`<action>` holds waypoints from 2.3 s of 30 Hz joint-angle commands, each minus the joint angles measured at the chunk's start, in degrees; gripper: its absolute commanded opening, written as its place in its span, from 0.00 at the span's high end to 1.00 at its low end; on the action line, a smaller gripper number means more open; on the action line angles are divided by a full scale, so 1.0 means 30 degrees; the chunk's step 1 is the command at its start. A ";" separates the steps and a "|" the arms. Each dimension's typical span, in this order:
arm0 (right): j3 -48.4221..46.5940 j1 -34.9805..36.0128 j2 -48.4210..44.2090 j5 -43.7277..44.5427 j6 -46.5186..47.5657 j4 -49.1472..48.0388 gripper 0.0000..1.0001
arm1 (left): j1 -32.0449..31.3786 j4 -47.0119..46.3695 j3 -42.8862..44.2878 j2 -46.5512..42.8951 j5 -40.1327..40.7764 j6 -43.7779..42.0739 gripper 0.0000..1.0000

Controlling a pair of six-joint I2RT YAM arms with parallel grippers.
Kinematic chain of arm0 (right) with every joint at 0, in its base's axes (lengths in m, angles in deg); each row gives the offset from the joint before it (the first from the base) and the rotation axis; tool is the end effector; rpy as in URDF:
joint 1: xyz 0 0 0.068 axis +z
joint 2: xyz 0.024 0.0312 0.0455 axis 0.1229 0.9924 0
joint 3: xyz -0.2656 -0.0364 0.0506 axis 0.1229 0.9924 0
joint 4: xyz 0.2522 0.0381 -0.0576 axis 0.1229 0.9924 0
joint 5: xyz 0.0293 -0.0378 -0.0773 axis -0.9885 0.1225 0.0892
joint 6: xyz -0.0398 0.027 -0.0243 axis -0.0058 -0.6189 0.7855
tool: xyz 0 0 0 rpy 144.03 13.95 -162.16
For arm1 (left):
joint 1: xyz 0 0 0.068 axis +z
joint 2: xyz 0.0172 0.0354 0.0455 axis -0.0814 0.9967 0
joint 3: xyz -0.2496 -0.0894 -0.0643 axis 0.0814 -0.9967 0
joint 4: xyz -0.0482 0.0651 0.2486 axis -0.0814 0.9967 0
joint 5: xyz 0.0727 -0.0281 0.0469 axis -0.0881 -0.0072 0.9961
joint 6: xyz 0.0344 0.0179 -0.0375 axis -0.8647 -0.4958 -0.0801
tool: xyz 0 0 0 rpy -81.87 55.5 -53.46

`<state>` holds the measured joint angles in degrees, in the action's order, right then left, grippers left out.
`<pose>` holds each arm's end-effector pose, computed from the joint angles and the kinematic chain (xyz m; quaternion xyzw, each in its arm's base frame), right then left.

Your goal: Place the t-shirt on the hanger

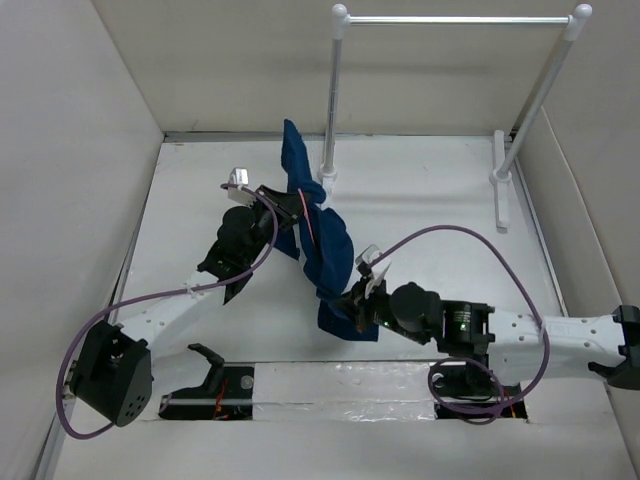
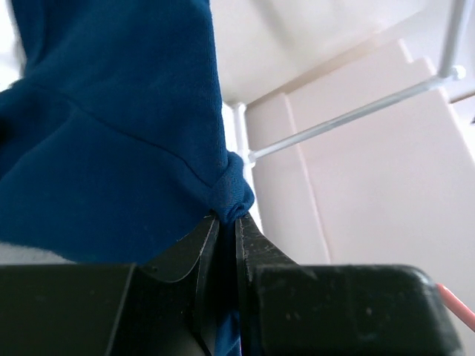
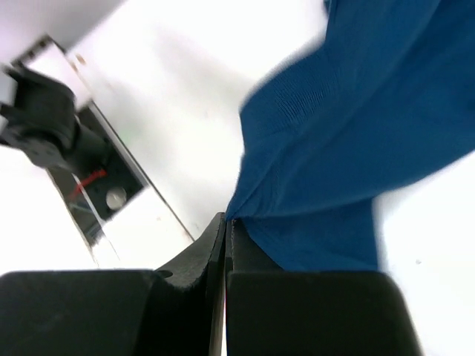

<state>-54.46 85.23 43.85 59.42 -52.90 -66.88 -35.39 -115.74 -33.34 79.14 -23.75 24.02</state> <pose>0.0582 0.2149 0.2857 -0.2783 0.7506 0.3471 0.4885 0.2266 -0.1338 0.3132 -0.1521 0.6359 -0.5144 0.5548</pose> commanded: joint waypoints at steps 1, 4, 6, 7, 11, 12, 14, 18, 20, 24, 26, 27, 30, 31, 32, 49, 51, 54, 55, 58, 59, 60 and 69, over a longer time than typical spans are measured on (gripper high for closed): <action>-0.3077 0.0310 0.0330 0.1278 0.2336 0.1770 1.00 | -0.0129 -0.2101 -0.0600 -0.0556 0.0527 0.0080 1.00; -0.4491 -0.0244 0.1502 0.0754 0.3157 0.1597 1.00 | -0.0131 -0.2742 -0.1127 -0.0294 -0.0287 0.0837 1.00; -0.5110 -0.0829 0.2850 0.0227 0.3334 0.0723 1.00 | -0.0131 -0.3271 -0.1305 -0.0058 -0.1229 0.1250 1.00; -0.5111 -0.1703 0.3260 -0.0094 0.3277 0.0252 1.00 | -0.0131 -0.3302 -0.1334 0.0088 -0.1986 0.1427 1.00; -0.4730 -0.3057 0.5313 -0.1914 0.2720 -0.0780 1.00 | -0.0131 -0.3274 -0.1861 -0.0495 -0.2638 0.2043 1.00; -0.4614 -0.3059 0.5750 -0.1827 0.2545 -0.0488 1.00 | -0.0131 -0.2838 -0.1891 -0.0845 -0.2638 0.2044 1.00; -0.4292 -0.3059 0.5988 -0.1563 0.2485 0.0066 0.97 | 0.0074 -0.2542 -0.1920 -0.1198 -0.3105 0.2073 1.00; -0.4232 -0.3235 0.5262 -0.1387 0.2339 0.2204 0.55 | 0.0074 -0.2628 -0.2271 -0.1259 -0.3809 0.2511 1.00; -0.4086 -0.3235 0.4528 -0.1620 0.2309 0.2677 0.37 | 0.0248 -0.2600 -0.2389 -0.1142 -0.3927 0.2454 1.00; -0.3910 -0.3583 0.2711 -0.1942 0.2601 0.3324 0.25 | 0.0250 -0.3096 -0.2711 -0.0966 -0.3956 0.2541 1.00; -0.3852 -0.4111 0.2242 -0.2293 0.2631 0.3179 0.25 | 0.0250 -0.3010 -0.2624 -0.0790 -0.4190 0.2484 1.00; -0.3619 -0.4897 0.2181 -0.2411 0.2631 0.2278 0.27 | 0.0250 -0.3009 -0.2653 -0.0732 -0.4220 0.2454 1.00; -0.2769 -0.6248 0.2589 -0.3317 0.2544 -0.0209 0.68 | -0.0100 -0.3097 -0.2683 -0.0761 -0.4248 0.2454 1.00; -0.2651 -0.6774 0.2765 -0.3784 0.2456 -0.1004 0.74 | -0.0102 -0.3010 -0.2537 -0.0760 -0.4394 0.2425 1.00; -0.2534 -0.7766 0.3028 -0.5268 0.2369 -0.1592 0.74 | -0.0102 -0.2893 -0.2449 -0.0760 -0.4570 0.2337 1.00; -0.1243 -1.1672 0.4876 -1.2519 -0.0269 -0.8983 0.42 | -0.0102 -0.2716 -0.3210 -0.1200 -0.5304 0.2307 1.00; -0.1215 -1.1469 0.4963 -1.2374 -0.0356 -0.8893 0.43 | -0.0102 -0.2746 -0.3180 -0.1171 -0.5304 0.2220 1.00; -0.1244 -1.1467 0.5372 -1.2750 -0.0561 -0.9125 0.47 | -0.0102 -0.3183 -0.3355 -0.1083 -0.5392 0.2423 1.00; -0.1273 -1.1293 0.5432 -1.2928 -0.0649 -0.9243 0.48 | -0.0102 -0.3243 -0.3414 -0.1054 -0.5392 0.2424 1.00; -0.1302 -1.0825 0.5695 -1.2872 -0.0826 -0.9333 0.49 | -0.0102 -0.3273 -0.3415 -0.0907 -0.5392 0.2395 1.00; -0.1389 -1.0823 0.5841 -1.2784 -0.0826 -0.9100 0.49 | -0.0102 -0.3360 -0.3473 -0.0936 -0.5421 0.2424 1.00; -0.1419 -1.0823 0.5930 -1.2696 -0.0739 -0.8924 0.49 | -0.0102 -0.3477 -0.3531 -0.0965 -0.5392 0.2482 1.00; -0.1331 -1.0823 0.6985 -1.2725 -0.1411 -0.9975 0.56 | -0.0102 -0.3595 -0.3386 -0.0790 -0.5802 0.2512 1.00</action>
<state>-57.82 52.51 64.39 21.82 -56.23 -92.02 -35.43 -121.25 -43.41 77.26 -39.53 31.28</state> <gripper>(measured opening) 0.463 0.066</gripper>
